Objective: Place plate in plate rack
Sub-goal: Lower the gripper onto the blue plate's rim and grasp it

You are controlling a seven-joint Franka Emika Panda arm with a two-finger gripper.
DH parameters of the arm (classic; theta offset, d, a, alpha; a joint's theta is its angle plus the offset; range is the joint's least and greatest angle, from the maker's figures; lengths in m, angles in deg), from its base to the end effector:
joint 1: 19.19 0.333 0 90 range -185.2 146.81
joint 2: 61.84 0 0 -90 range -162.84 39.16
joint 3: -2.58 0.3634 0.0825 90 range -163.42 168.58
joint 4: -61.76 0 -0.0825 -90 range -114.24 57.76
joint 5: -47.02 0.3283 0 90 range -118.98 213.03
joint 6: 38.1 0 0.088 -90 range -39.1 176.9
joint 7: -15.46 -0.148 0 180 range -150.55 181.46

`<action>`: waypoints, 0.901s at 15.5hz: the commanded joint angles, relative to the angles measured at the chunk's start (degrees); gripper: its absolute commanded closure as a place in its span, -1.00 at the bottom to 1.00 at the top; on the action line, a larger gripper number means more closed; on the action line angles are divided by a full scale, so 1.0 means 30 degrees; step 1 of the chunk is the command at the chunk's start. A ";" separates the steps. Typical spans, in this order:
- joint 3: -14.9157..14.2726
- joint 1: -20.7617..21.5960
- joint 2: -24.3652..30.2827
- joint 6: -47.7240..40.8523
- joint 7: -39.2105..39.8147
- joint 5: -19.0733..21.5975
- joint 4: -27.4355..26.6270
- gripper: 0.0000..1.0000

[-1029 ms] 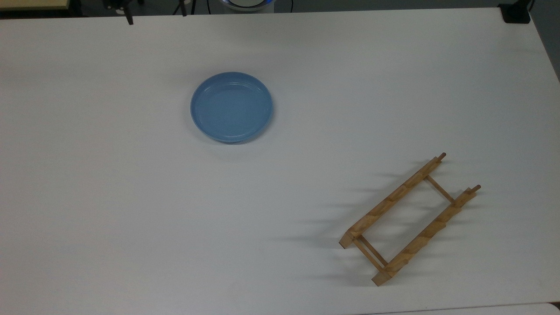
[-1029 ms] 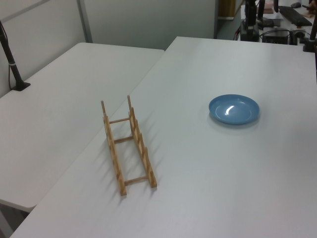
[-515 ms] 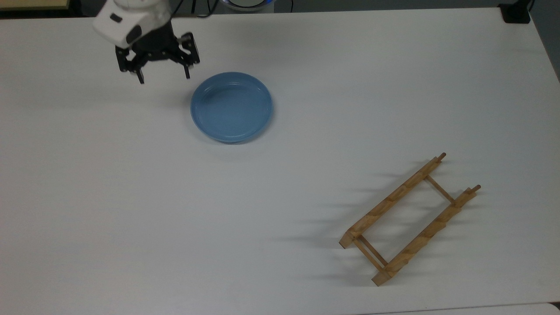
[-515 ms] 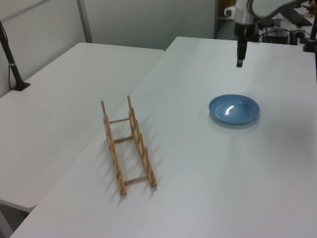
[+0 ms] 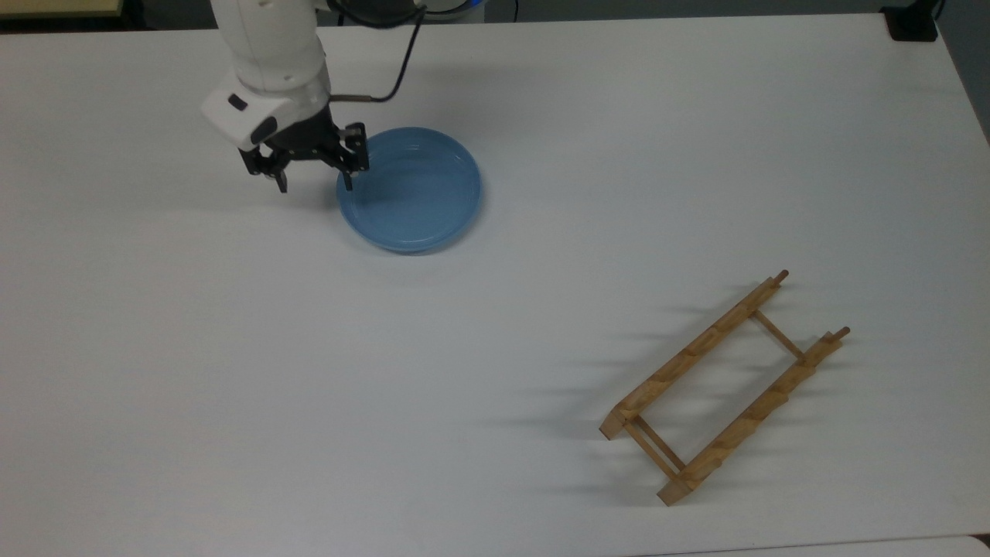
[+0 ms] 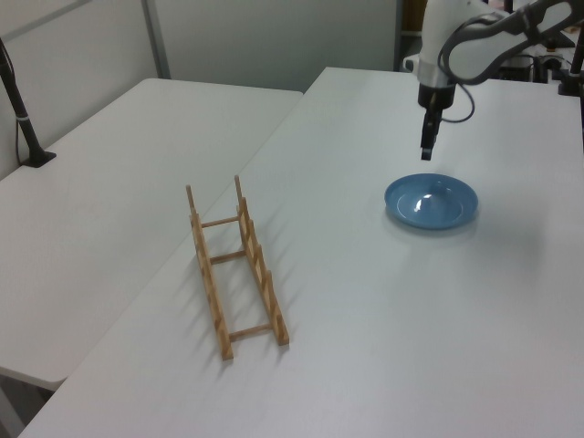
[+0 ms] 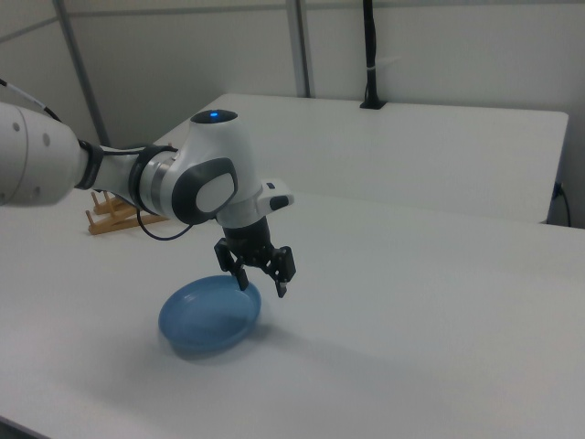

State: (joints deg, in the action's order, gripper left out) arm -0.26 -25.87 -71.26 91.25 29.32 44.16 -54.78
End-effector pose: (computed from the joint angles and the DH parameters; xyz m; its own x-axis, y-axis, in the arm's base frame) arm 0.5438 -0.0932 0.4096 0.9931 0.1082 0.0451 0.1054 -0.9926 0.0611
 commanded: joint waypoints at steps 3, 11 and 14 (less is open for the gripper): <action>0.0097 0.0674 -0.1105 0.1442 -0.2070 -0.0335 -0.0060 -0.72; 0.0274 0.0908 -0.1839 0.1736 -0.2483 -0.0597 -0.0001 -0.16; 0.0303 0.0938 -0.1898 0.1765 -0.2483 -0.1065 0.0028 0.21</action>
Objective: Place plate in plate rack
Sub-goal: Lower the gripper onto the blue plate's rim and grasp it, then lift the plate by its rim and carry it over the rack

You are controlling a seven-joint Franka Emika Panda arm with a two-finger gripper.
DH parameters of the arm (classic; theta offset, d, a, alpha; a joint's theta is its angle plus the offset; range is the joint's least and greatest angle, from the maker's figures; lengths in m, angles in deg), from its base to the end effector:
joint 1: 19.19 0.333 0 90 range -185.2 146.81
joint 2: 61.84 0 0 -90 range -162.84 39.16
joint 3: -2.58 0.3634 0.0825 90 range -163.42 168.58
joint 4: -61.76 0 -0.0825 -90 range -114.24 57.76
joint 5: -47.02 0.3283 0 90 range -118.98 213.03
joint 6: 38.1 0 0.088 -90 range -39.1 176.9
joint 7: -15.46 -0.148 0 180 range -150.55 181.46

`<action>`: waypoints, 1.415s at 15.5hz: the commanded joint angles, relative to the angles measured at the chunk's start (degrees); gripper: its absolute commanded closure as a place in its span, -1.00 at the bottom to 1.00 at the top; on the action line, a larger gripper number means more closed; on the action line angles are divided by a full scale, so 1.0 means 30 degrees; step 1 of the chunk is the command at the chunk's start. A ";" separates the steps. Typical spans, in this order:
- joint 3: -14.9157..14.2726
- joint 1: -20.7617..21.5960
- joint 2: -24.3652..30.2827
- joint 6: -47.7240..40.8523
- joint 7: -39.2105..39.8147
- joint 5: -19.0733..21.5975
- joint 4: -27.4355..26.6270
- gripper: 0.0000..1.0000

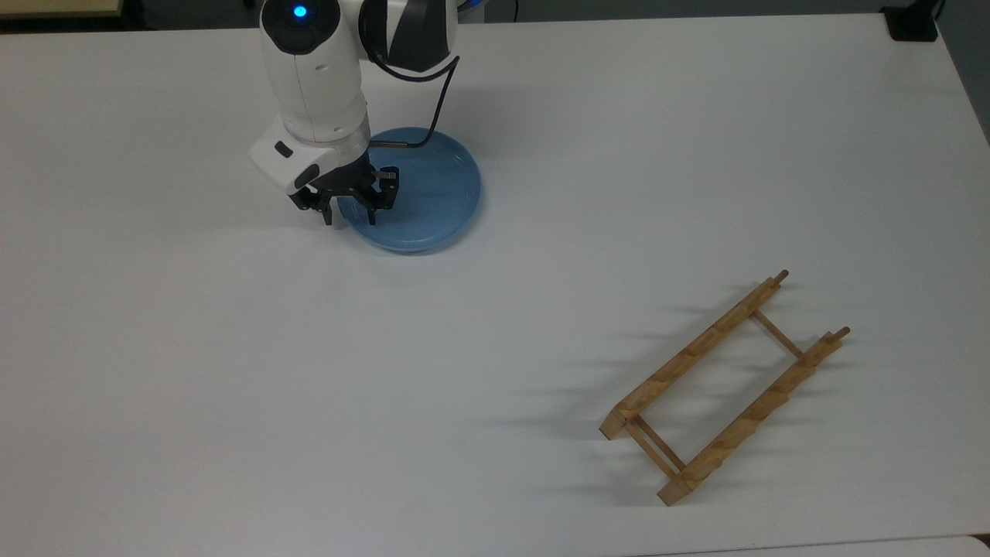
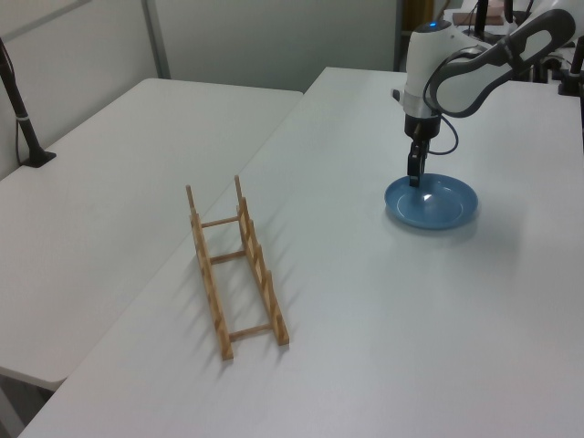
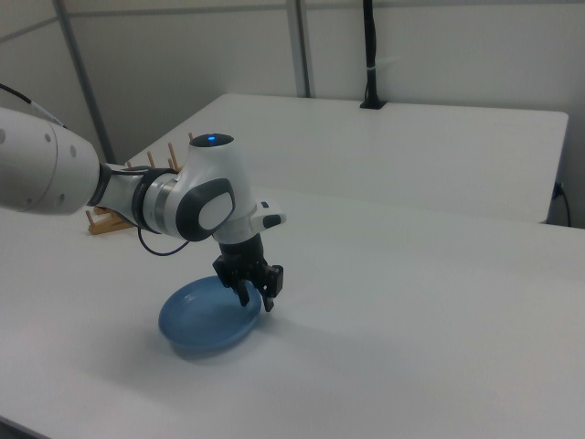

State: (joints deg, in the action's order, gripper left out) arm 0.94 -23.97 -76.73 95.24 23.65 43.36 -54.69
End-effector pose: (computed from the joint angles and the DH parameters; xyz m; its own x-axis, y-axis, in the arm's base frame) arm 0.5635 -0.0657 0.3634 0.9968 0.0757 0.0254 0.0741 -0.9955 0.0595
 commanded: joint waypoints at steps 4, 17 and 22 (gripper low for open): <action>-0.0099 0.0390 0.0043 0.0406 -0.0623 -0.0890 0.0116 0.85; 0.1041 0.0390 0.1976 -0.0619 -0.3196 -0.0773 0.2631 1.00; 0.2593 0.0390 0.2943 -0.0620 -0.5803 -0.0831 0.4712 1.00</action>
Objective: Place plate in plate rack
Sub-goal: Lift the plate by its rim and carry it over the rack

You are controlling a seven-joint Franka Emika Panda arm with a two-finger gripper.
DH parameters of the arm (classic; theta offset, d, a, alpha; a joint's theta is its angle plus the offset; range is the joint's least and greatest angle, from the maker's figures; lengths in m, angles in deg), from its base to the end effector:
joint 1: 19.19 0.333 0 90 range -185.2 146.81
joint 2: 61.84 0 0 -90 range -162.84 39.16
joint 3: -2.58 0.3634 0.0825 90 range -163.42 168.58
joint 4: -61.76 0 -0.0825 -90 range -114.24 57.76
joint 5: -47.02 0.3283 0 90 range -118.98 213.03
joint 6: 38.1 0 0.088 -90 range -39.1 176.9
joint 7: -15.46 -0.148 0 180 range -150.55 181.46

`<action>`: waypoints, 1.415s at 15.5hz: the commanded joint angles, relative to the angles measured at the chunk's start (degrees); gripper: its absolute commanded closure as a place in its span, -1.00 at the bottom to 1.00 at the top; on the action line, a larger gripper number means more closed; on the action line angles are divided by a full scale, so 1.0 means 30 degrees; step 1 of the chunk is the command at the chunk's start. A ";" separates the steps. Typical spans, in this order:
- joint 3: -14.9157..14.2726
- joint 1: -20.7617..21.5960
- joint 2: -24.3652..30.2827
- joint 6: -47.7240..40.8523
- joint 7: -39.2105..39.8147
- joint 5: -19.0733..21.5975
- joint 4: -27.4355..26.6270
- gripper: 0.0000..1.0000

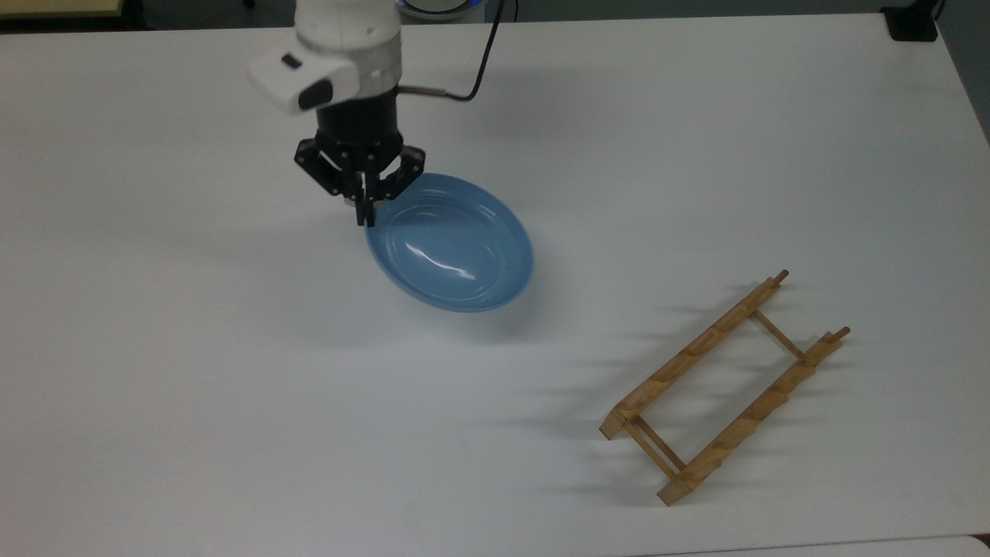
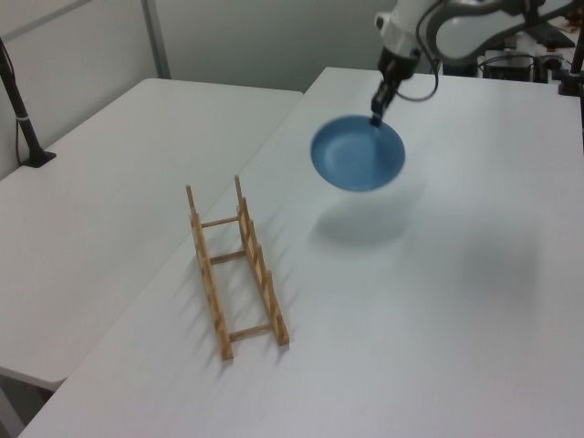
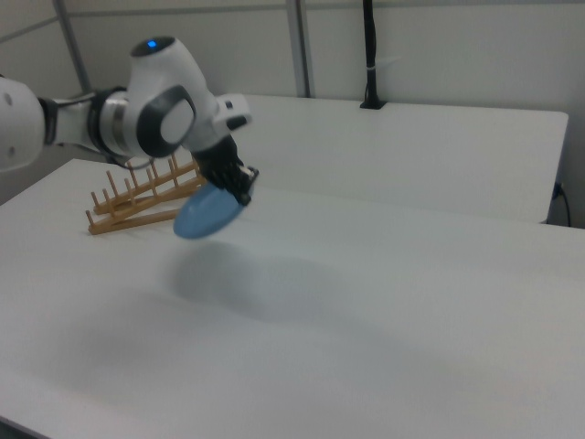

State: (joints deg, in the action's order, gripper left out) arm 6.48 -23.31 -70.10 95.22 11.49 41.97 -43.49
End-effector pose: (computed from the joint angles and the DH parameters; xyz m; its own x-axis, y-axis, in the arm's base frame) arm 0.6007 -0.0087 0.5164 0.9398 -0.0163 0.3414 -0.0346 -0.9983 0.0475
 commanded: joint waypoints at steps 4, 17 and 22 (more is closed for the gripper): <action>0.2679 0.0200 0.0821 -0.0320 -0.4994 -0.1734 0.2560 1.00; 0.6610 0.2014 -0.1140 0.1233 -2.3185 -1.7577 0.2972 1.00; 0.6581 0.3684 -0.2719 0.0941 -2.7969 -2.3004 0.3936 1.00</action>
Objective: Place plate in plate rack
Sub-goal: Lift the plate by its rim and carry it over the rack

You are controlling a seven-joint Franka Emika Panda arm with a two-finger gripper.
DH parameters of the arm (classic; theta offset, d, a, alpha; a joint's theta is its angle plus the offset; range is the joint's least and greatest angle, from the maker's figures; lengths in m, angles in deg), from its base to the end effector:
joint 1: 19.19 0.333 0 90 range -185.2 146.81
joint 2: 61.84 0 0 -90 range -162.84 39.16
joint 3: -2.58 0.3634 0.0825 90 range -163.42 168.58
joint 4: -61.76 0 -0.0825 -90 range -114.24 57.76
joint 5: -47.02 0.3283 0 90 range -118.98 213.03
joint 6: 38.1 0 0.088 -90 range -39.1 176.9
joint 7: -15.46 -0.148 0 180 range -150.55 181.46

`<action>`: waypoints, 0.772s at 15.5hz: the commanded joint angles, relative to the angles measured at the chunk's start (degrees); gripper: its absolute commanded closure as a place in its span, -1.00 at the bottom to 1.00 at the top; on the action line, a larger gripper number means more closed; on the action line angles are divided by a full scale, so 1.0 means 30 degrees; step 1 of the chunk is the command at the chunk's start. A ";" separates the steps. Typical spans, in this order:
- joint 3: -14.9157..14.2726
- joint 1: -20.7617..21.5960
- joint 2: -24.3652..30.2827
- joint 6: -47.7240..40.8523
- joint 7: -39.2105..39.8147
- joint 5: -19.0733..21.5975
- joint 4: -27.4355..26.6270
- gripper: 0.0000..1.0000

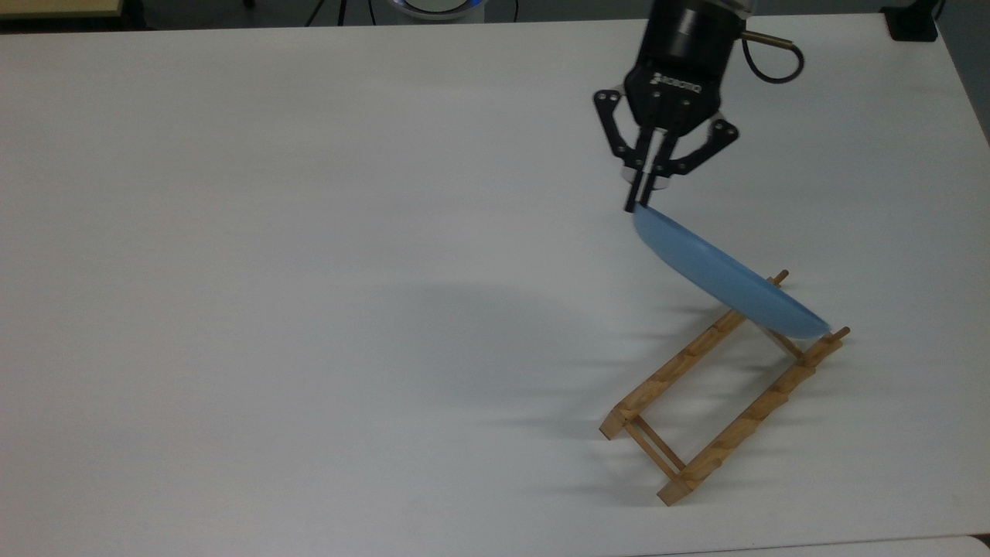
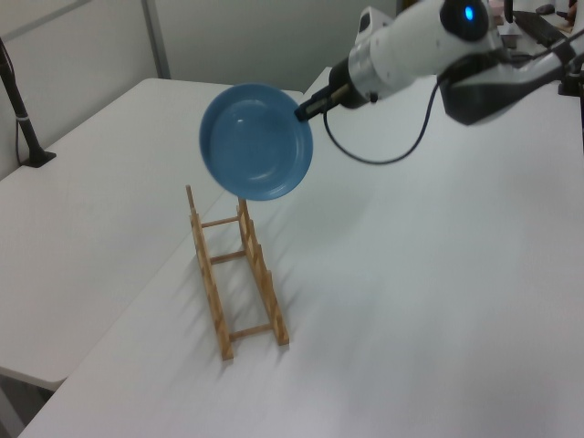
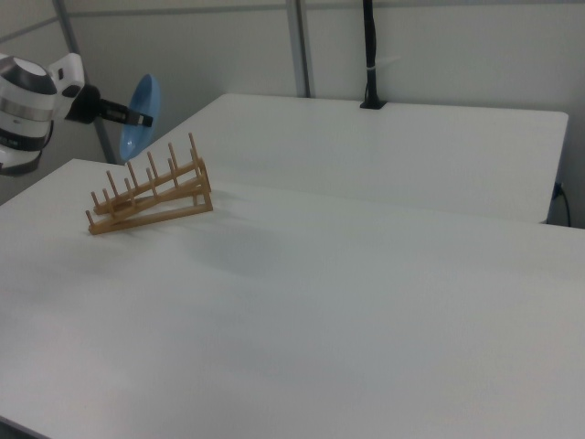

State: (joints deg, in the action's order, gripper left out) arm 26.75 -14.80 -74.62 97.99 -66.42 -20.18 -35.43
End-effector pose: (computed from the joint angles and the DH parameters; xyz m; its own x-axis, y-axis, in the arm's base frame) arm 0.5970 0.2521 0.5710 0.5264 -0.1359 0.8393 -0.2783 -0.9603 0.0190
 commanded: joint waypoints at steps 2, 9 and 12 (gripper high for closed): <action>-0.0265 0.1259 -0.2005 -0.0361 -0.2733 -0.3258 0.2012 1.00; -0.0411 0.2724 -0.4263 -0.2352 -0.6219 -0.8296 0.3070 1.00; -0.0411 0.3134 -0.4529 -0.2969 -0.7041 -0.9353 0.3012 1.00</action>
State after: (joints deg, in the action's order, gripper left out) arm 26.51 -7.71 -87.11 91.59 -84.62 -45.04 -28.01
